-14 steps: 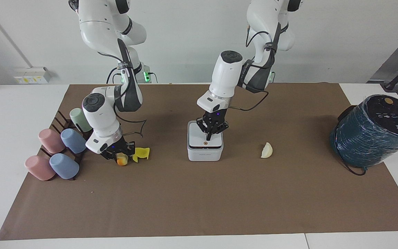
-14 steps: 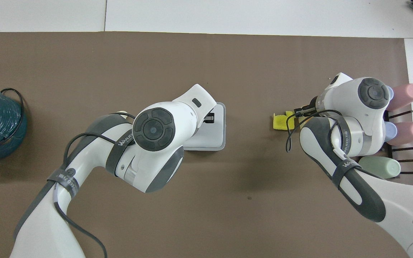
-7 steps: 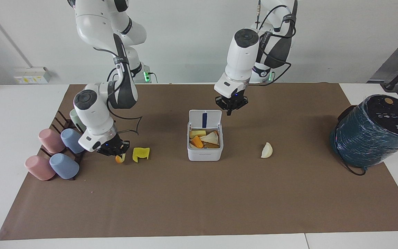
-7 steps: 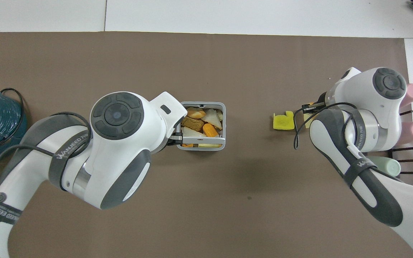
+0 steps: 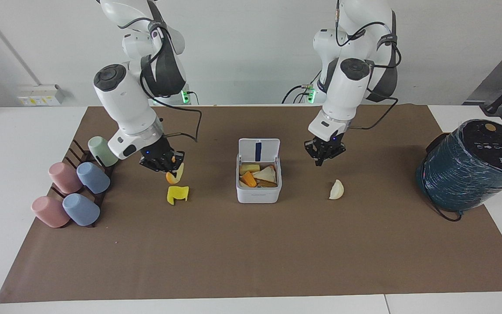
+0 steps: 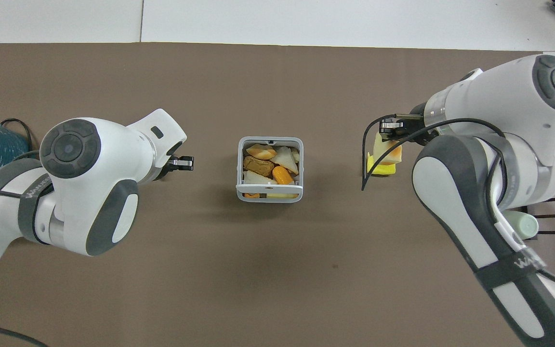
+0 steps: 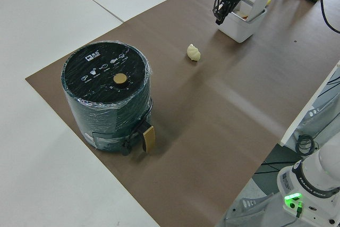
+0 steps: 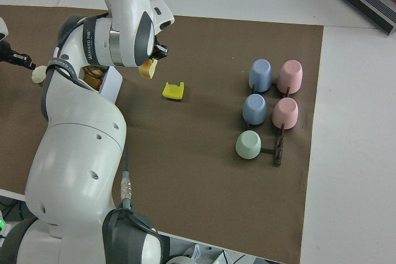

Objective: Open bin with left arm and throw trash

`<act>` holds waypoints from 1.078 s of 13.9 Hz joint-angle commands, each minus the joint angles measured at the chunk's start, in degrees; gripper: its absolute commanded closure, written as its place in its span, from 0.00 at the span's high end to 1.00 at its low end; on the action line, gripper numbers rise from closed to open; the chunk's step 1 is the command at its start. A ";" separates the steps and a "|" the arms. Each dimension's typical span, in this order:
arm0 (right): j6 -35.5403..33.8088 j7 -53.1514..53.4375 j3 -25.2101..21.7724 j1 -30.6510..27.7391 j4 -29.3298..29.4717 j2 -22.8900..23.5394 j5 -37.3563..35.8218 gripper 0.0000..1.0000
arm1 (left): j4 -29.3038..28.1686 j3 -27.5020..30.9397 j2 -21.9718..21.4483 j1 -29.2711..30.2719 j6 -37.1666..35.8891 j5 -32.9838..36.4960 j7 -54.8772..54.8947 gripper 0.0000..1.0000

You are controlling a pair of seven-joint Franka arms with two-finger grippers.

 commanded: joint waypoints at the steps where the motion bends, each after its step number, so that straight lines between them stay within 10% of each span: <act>1: 4.48 7.26 0.76 3.32 0.53 1.35 6.00 0.00 | -2.64 -0.48 -0.73 4.81 4.25 -0.53 8.72 1.00; 10: 21.73 24.52 0.85 16.95 -2.37 6.28 13.49 0.08 | -7.03 -0.57 10.69 7.29 19.11 -0.53 10.94 1.00; 13: 20.41 23.82 0.76 16.88 -4.04 5.49 13.49 0.15 | -10.20 -0.48 10.88 6.94 23.33 -0.53 10.59 0.10; 14: 20.41 23.82 0.76 16.88 -4.22 5.48 13.49 0.26 | -10.12 -0.48 10.88 6.93 23.08 -0.53 10.50 0.00; 15: 20.41 23.82 0.76 16.88 -4.39 5.40 13.49 0.64 | -10.03 -0.48 10.79 6.76 22.90 -0.53 9.98 0.00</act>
